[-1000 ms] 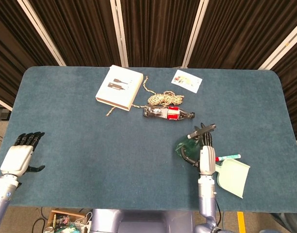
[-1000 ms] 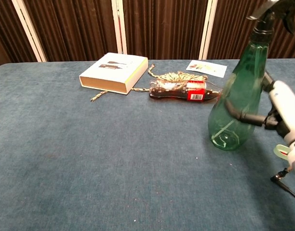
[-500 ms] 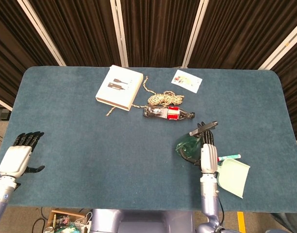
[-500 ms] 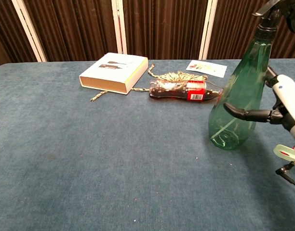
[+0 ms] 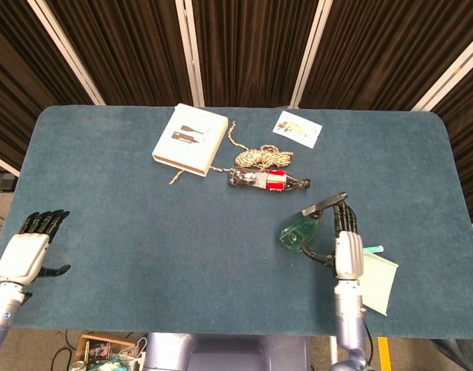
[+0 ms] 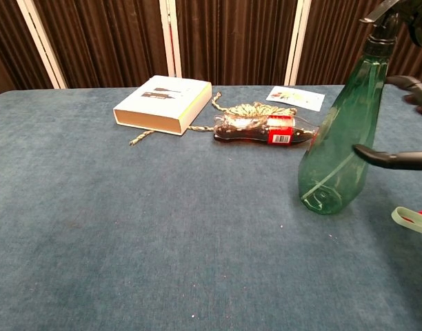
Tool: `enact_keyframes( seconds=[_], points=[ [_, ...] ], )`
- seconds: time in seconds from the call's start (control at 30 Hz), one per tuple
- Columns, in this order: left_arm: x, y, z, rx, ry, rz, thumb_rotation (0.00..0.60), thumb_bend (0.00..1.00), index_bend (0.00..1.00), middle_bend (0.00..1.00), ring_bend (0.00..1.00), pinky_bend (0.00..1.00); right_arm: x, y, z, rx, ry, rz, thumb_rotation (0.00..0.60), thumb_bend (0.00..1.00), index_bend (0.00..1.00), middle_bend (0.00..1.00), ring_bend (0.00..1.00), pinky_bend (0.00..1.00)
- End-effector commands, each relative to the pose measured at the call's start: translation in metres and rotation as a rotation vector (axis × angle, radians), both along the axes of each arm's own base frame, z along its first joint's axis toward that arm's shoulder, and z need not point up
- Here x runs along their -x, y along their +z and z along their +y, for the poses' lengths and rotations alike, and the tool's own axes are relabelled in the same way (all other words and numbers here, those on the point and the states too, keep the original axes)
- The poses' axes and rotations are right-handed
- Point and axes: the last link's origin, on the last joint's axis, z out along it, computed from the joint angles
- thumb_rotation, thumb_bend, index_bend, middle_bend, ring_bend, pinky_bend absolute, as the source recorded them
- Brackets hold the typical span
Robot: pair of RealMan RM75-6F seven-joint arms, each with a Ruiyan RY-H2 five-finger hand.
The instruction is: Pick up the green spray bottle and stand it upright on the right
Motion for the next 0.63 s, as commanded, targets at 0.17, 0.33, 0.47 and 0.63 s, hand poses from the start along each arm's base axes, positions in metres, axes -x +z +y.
enact_keyframes(
  seconds=[0.17,0.33,0.47,0.63],
  points=[
    [-0.002,0.002,-0.004,-0.011,-0.012,0.000,0.600,0.04,0.07,0.05,0.04,0.00,0.050,0.061,0.013,-0.019,-0.089,0.177,0.600,0.24,0.00,0.00,0.00,0.00],
    [-0.003,0.000,-0.003,-0.008,-0.016,0.006,0.600,0.04,0.07,0.05,0.04,0.00,0.074,0.100,0.026,0.003,-0.137,0.286,0.600,0.24,0.00,0.00,0.00,0.00],
    [-0.004,-0.004,-0.002,0.002,-0.015,0.016,0.600,0.04,0.07,0.05,0.04,0.00,0.095,0.132,0.044,0.011,-0.188,0.385,0.600,0.24,0.00,0.00,0.00,0.00],
    [-0.005,-0.005,-0.003,-0.004,-0.015,0.026,0.600,0.05,0.07,0.05,0.04,0.00,0.118,0.157,0.065,0.000,-0.284,0.494,0.600,0.24,0.00,0.00,0.00,0.00]
  ],
)
